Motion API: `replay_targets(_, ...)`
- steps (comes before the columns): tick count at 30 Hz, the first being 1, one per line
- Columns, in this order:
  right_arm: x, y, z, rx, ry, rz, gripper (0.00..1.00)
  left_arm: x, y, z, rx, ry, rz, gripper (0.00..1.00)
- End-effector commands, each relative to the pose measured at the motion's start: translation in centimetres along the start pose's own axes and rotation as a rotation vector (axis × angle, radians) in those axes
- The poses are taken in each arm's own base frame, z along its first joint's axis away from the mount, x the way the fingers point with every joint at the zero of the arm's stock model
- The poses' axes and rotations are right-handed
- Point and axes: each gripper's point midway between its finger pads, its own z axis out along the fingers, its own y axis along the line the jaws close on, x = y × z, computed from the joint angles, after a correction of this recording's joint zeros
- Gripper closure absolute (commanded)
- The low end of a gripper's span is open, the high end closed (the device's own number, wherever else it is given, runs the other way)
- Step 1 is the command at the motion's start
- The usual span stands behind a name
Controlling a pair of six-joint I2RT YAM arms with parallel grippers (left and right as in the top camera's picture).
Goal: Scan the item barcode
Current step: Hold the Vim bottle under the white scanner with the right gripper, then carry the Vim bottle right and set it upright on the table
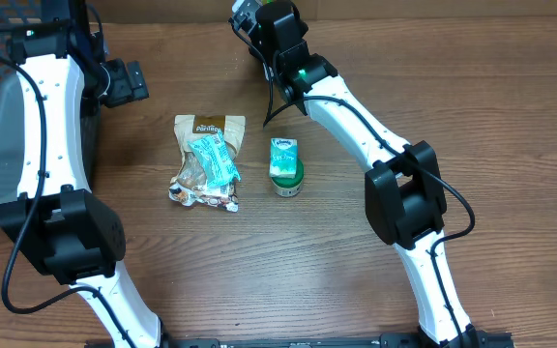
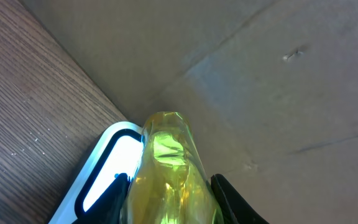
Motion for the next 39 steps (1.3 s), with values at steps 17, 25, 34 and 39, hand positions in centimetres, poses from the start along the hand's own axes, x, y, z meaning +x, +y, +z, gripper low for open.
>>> replay_targets(17, -3.1, -14.0, -13.1, 0.133, 0.024, 0.477, 0.96, -0.6, -0.1, -0.6, 0.007, -0.024, 0.018, 0.01)
replay_targets(25, 8.7, -17.4, -19.1, 0.173, 0.415, 0.806, 0.92, -0.6, -0.1, -0.6, 0.007, -0.023, 0.018, 0.0)
replay_targets(34, 21.7, -16.2, -23.9, 0.054, 0.868, 1.122, 0.92, -0.6, -0.1, -0.6, 0.007, -0.024, 0.018, 0.0)
replay_targets(39, 27.1, -16.0, -25.3, 0.07, 1.015, 1.191, 0.92, -0.6, -0.1, -0.6, 0.007, -0.024, 0.018, 0.0)
